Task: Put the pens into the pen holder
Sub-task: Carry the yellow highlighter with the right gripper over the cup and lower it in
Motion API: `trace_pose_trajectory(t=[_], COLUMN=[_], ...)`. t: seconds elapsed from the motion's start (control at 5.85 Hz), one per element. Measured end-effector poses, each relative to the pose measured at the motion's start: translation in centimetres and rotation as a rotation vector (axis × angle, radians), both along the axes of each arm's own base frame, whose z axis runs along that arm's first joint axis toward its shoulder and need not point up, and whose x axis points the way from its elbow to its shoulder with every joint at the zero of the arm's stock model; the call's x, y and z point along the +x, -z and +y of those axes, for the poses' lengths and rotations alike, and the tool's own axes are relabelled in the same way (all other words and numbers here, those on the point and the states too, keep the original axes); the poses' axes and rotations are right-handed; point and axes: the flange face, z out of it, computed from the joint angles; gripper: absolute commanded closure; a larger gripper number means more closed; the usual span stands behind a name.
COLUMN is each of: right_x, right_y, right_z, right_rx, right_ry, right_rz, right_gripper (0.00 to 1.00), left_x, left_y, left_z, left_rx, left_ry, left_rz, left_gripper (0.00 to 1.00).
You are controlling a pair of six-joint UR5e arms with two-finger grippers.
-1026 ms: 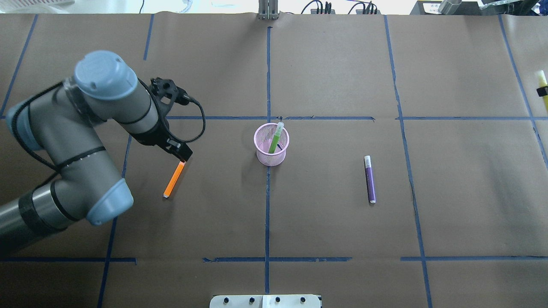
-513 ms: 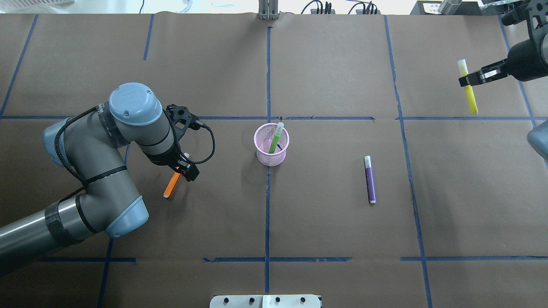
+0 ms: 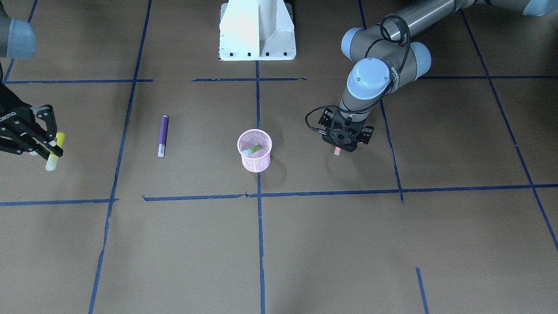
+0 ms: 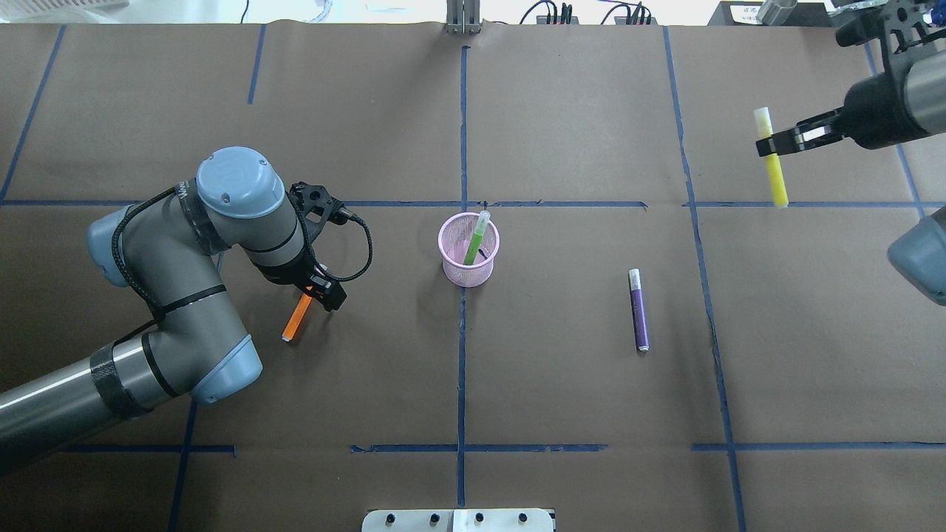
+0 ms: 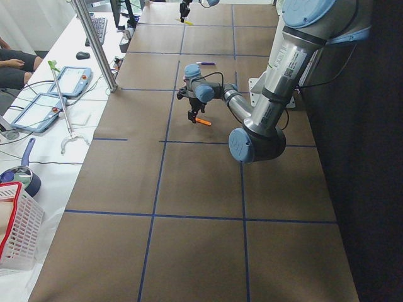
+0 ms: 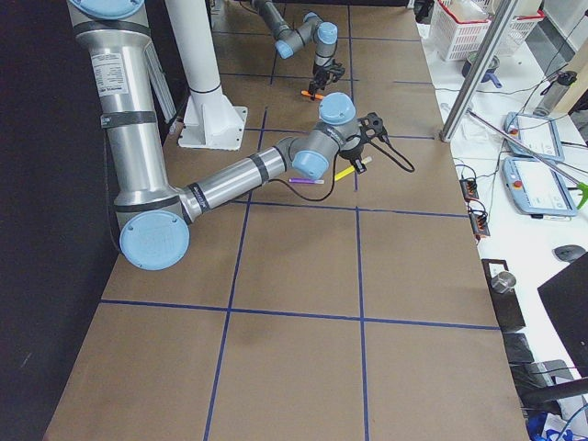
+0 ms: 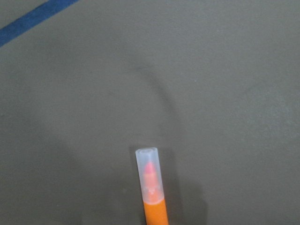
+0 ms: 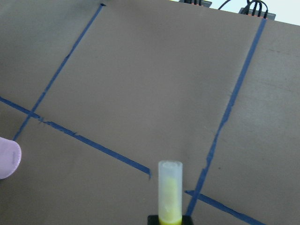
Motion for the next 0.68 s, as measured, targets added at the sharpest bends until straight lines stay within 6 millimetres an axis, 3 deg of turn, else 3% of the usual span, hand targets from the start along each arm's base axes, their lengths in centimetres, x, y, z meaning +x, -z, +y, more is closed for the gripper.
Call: trace_pose_trajectory(t=[0.34,0.68], right_x=[-5.6,-13.6], right_y=[7.7,14.8], right_z=[0.5,2.5], right_rx=[0.105,0.168], right_ry=[0.029,-0.008], right_rz=[-0.065,-0.12], right_gripper=[1.0,1.0], left_x=[0.1,0.1], left_y=[0.1,0.3], left_z=[-0.1,-0.1], left_rx=[0.002,0.006], left_ry=[0.0,0.0], left_rz=[0.003,0.008], left_gripper=[0.0,0.0])
